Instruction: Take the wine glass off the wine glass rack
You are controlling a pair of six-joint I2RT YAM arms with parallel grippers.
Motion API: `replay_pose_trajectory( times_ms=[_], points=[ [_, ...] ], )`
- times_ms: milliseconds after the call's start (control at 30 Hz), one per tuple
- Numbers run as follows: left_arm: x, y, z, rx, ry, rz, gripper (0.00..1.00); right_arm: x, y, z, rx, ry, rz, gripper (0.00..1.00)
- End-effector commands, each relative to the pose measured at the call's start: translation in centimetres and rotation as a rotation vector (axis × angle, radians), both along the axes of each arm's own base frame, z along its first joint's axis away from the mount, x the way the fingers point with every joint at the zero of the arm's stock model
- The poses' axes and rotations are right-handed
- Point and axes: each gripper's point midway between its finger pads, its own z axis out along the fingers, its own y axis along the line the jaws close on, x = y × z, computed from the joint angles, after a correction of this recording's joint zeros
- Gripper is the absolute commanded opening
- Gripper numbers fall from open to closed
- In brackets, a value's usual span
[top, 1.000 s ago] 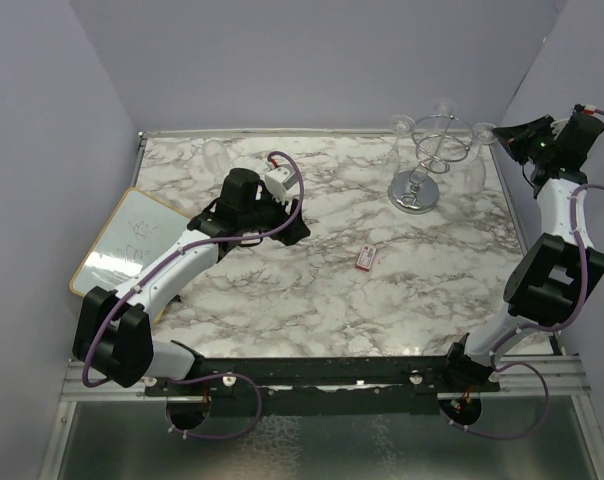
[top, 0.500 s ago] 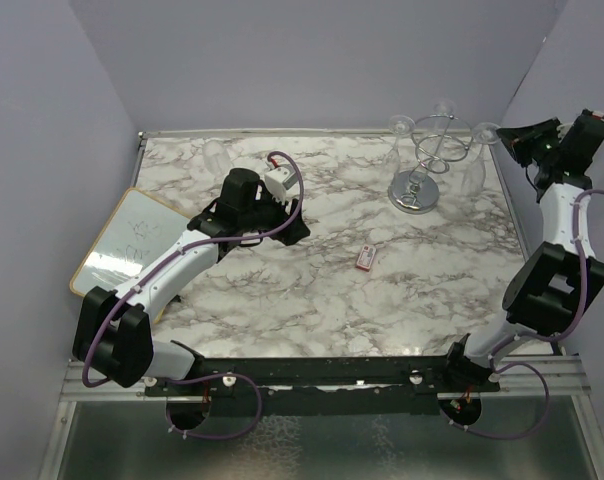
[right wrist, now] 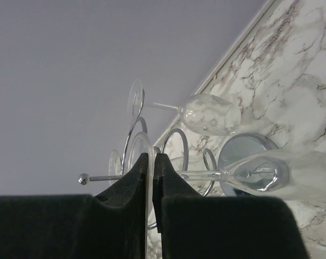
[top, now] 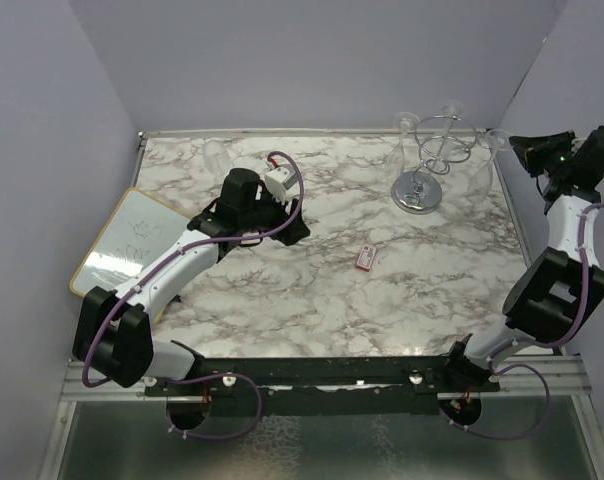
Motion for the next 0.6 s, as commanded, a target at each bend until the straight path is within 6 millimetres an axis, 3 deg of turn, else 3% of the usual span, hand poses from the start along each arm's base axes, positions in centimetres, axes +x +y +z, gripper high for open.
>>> replay_pose_trajectory(
  times_ms=[0,267,567],
  points=[
    [0.1,-0.2,1.4,-0.011,-0.042,-0.005,0.65,-0.1,-1.3,2.5,-0.024,-0.084,-0.004,0.01],
    [0.2,-0.1,1.3,-0.006,-0.047,0.000,0.65,0.2,-1.3,2.6,-0.025,-0.092,0.012,0.01],
    [0.1,-0.2,1.4,-0.016,-0.041,-0.002,0.65,-3.4,-2.5,3.4,-0.100,-0.069,-0.107,0.01]
  ],
)
